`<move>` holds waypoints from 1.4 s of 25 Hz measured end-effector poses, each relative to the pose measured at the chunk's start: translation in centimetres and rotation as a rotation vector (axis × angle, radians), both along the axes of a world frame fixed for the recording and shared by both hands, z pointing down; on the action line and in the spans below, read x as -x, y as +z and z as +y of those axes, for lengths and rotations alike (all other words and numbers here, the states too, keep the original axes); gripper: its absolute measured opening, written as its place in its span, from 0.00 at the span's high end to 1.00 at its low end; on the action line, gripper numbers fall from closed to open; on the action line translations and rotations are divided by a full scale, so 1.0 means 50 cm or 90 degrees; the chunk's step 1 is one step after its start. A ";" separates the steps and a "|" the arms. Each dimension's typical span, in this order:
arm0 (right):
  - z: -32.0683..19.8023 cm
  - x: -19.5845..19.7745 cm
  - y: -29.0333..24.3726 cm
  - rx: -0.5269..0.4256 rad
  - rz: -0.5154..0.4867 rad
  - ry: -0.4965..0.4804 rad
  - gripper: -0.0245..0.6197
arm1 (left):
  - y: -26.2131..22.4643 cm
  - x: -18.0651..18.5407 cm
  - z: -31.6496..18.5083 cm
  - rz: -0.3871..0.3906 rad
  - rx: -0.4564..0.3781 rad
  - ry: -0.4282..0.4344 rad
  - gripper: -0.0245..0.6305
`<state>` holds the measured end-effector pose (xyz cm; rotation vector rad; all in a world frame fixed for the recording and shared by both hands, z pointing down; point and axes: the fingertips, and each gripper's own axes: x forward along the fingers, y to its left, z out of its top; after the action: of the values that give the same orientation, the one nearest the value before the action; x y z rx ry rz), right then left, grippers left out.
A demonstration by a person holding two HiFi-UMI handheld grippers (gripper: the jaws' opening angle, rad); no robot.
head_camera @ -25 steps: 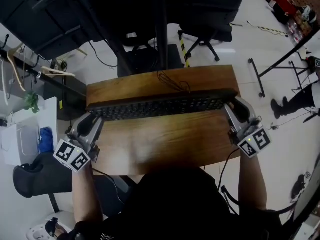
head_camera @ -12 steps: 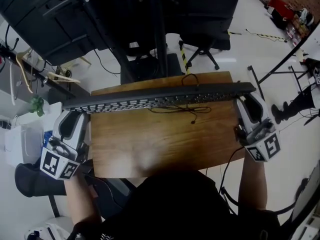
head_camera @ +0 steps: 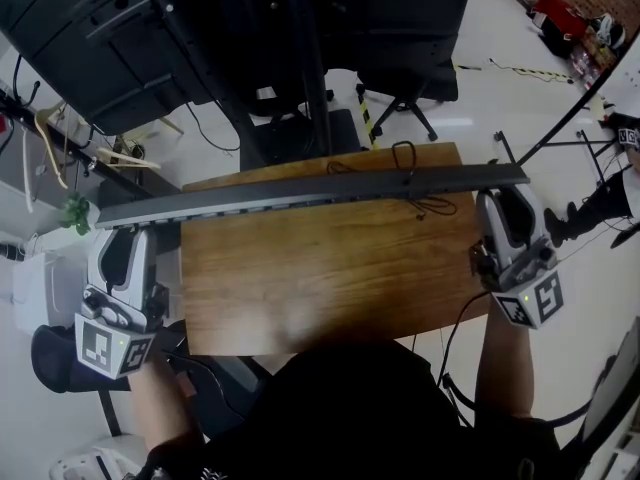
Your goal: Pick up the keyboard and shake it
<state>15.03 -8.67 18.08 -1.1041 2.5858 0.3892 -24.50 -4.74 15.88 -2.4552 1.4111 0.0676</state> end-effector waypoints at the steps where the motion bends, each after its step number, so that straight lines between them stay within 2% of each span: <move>1: 0.001 -0.001 -0.006 -0.002 -0.004 -0.001 0.78 | -0.005 -0.004 0.002 0.000 -0.005 0.001 0.81; 7: 0.004 -0.010 -0.019 -0.014 -0.013 -0.003 0.78 | -0.030 -0.012 0.007 -0.003 -0.028 0.005 0.81; 13: -0.003 -0.007 -0.014 -0.009 -0.016 -0.005 0.78 | -0.022 -0.005 -0.003 -0.008 -0.018 0.005 0.81; 16: -0.012 -0.006 -0.001 0.007 -0.008 -0.006 0.78 | 0.002 -0.002 -0.013 -0.003 0.008 0.007 0.81; 22: -0.032 -0.012 0.092 0.087 0.004 -0.009 0.78 | 0.123 0.000 -0.042 0.012 0.101 0.007 0.81; 27: -0.035 -0.031 0.227 0.175 0.042 -0.005 0.78 | 0.254 -0.003 -0.049 0.030 0.201 0.014 0.81; 35: -0.010 -0.004 0.443 0.336 0.072 -0.033 0.79 | 0.484 0.023 -0.013 0.058 0.366 0.003 0.81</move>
<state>15.24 -9.16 40.26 -1.1920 2.8969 -0.2735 -25.65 -5.40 40.07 -2.9391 1.6431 -0.2658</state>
